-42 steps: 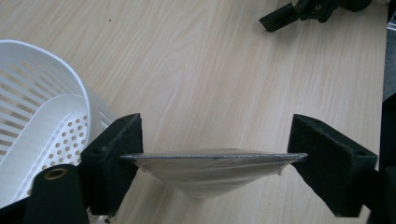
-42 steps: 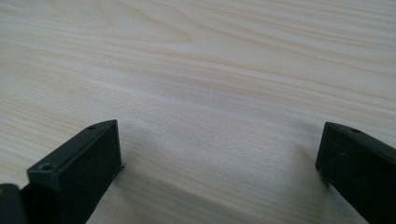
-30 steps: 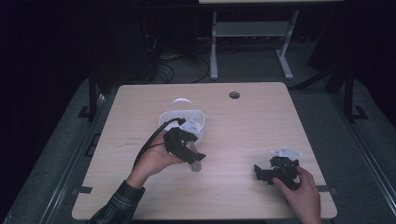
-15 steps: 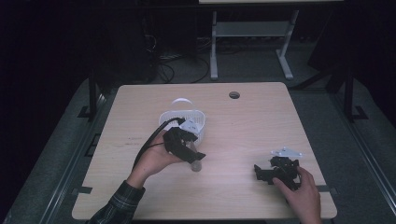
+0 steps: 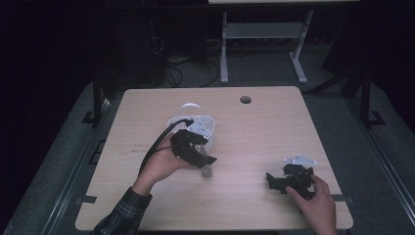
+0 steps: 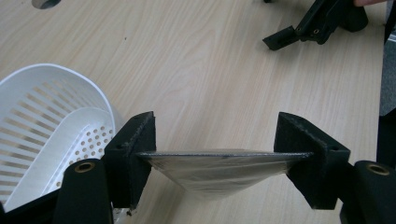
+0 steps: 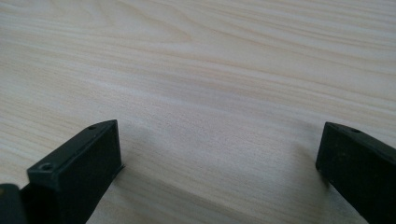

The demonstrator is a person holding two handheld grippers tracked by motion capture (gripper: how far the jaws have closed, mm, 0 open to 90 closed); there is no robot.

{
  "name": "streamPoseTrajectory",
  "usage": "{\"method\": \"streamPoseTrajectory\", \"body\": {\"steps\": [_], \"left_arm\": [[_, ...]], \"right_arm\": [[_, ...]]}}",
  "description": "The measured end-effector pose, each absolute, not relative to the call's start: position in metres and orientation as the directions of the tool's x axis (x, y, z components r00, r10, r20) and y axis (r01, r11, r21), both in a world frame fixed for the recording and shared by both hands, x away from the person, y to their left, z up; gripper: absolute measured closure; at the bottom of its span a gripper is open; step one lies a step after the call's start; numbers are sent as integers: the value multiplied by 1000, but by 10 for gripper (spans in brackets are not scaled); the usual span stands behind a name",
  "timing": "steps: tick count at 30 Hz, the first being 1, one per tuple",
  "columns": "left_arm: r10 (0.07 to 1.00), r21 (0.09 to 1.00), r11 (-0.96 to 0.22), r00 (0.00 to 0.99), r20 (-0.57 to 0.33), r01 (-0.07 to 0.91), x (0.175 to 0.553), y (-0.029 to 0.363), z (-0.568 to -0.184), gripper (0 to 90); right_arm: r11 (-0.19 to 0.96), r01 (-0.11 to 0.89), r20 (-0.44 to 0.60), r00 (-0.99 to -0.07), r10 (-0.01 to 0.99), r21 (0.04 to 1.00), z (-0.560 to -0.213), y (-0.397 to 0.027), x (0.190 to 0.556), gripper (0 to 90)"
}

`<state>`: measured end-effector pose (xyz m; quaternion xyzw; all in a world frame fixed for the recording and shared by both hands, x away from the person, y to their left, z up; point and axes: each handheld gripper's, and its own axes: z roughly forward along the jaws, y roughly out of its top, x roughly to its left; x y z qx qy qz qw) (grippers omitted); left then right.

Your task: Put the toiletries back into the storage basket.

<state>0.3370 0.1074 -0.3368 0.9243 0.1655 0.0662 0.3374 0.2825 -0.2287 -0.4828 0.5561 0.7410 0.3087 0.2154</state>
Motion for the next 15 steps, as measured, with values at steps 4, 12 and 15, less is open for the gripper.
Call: {"method": "streamPoseTrajectory", "body": {"steps": [4, 12, 15], "left_arm": [[356, 656, -707, 934, 5, 266, 337, 110, -331, 292], [357, 679, -684, 934, -7, 267, 338, 115, -321, 292], [365, 690, -670, 931, -14, 274, 338, 118, -315, 292]], "right_arm": [[191, 691, 24, -289, 957, 697, -483, -229, 283, 0], [191, 691, 24, -288, 957, 697, -483, -229, 282, 0], [191, 691, 24, -288, 957, 697, -483, -229, 282, 0]]}}
